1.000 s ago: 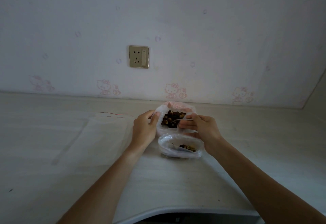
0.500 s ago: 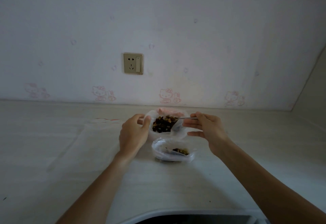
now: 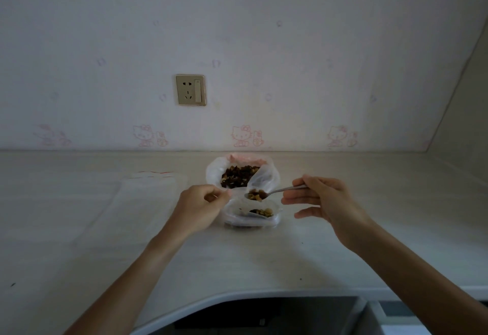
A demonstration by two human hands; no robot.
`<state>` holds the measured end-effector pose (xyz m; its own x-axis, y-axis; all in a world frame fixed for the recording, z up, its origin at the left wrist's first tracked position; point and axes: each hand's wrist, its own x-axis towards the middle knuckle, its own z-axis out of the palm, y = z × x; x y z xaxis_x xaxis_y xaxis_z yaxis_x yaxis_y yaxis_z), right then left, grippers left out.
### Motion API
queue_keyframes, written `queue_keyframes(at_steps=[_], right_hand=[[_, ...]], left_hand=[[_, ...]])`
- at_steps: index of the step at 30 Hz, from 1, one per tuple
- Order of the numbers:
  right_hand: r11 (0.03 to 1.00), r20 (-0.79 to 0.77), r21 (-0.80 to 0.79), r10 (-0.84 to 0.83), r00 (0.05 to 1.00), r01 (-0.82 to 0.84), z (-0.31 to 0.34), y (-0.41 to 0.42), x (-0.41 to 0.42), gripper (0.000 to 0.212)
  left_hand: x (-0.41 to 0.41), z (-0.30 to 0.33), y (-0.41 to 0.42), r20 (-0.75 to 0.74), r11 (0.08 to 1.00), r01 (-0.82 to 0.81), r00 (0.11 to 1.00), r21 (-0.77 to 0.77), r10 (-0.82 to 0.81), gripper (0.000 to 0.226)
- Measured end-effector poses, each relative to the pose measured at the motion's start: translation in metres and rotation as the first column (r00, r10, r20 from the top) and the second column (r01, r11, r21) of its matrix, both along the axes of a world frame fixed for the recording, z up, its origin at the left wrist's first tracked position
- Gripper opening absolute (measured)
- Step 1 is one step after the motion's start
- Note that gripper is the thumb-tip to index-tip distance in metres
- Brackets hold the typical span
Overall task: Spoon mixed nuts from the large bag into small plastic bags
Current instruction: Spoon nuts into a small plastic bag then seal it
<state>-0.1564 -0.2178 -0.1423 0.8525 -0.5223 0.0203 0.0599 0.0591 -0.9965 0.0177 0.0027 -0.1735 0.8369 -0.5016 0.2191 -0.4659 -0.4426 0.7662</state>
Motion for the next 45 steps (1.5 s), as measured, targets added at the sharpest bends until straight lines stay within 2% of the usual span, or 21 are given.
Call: queue_keyframes(at_steps=[5, 8, 10, 12, 16, 18, 20, 22, 26, 29, 32, 35, 37, 41, 45], right_hand=[[0.994, 0.007, -0.1, 0.053, 0.999, -0.052, -0.003, 0.011, -0.007, 0.034], [0.925, 0.032, -0.375, 0.08, 0.996, -0.062, 0.0, 0.02, -0.002, 0.029], [0.771, 0.04, -0.635, 0.106, 0.994, -0.057, 0.001, 0.026, 0.0, 0.027], [0.586, 0.044, -0.807, 0.173, 0.984, -0.067, 0.004, 0.03, -0.002, 0.028], [0.297, 0.014, -0.952, 0.278, 0.96, -0.072, 0.008, 0.032, -0.006, 0.034], [0.252, 0.031, -0.967, 0.284, 0.958, -0.043, 0.01, 0.032, -0.008, 0.037], [0.315, 0.064, -0.949, 0.27, 0.961, -0.026, 0.011, 0.03, -0.01, 0.039], [0.463, 0.108, -0.886, 0.223, 0.969, -0.008, 0.011, 0.027, -0.008, 0.035], [0.78, 0.194, -0.625, 0.112, 0.975, 0.035, 0.007, 0.019, 0.003, 0.028], [0.905, 0.185, -0.424, 0.049, 0.981, 0.035, 0.009, 0.016, 0.012, 0.031], [0.944, 0.114, -0.326, -0.015, 0.993, 0.052, 0.011, 0.016, 0.026, 0.035], [0.969, 0.045, -0.236, -0.057, 0.997, 0.066, 0.013, 0.019, 0.042, 0.037], [0.978, 0.019, -0.197, -0.059, 0.998, 0.062, 0.015, 0.022, 0.051, 0.038], [0.977, -0.032, -0.196, -0.086, 0.996, 0.078, 0.014, 0.029, 0.067, 0.04], [0.974, -0.105, -0.21, -0.108, 0.989, 0.084, 0.009, 0.035, 0.079, 0.039]], left_hand=[[-0.007, 0.001, 0.001, 0.053, 0.995, 0.075, 0.996, -0.064, -0.071, 0.01], [-0.009, 0.003, 0.001, 0.03, 0.989, 0.111, 0.994, -0.101, -0.108, 0.011], [-0.009, 0.004, 0.002, -0.003, 0.985, 0.131, 0.991, -0.115, -0.133, 0.011], [-0.007, 0.003, 0.003, -0.049, 0.979, 0.139, 0.988, -0.149, -0.148, 0.011], [-0.006, 0.001, 0.006, -0.096, 0.968, 0.13, 0.984, -0.213, -0.154, 0.011], [-0.006, 0.001, 0.007, -0.08, 0.97, 0.122, 0.987, -0.211, -0.141, 0.011], [-0.006, 0.001, 0.007, -0.062, 0.976, 0.106, 0.991, -0.192, -0.12, 0.011], [-0.005, 0.0, 0.006, -0.053, 0.982, 0.08, 0.994, -0.173, -0.091, 0.011], [0.003, 0.001, 0.003, -0.064, 0.983, -0.003, 0.998, -0.182, -0.008, 0.02], [0.016, 0.001, -0.004, -0.091, 0.963, -0.178, 0.983, -0.2, 0.162, 0.028], [0.03, 0.003, -0.012, -0.091, 0.949, -0.284, 0.958, -0.139, 0.273, 0.045], [0.038, 0.002, -0.021, -0.071, 0.964, -0.265, 0.962, 0.002, 0.264, 0.058], [0.04, -0.002, -0.024, -0.038, 0.971, -0.236, 0.971, 0.029, 0.237, 0.052], [0.041, -0.009, -0.024, 0.047, 0.981, -0.193, 0.98, -0.025, 0.194, 0.026], [0.04, -0.008, -0.022, 0.029, 0.981, -0.185, 0.982, -0.066, 0.187, 0.02]])
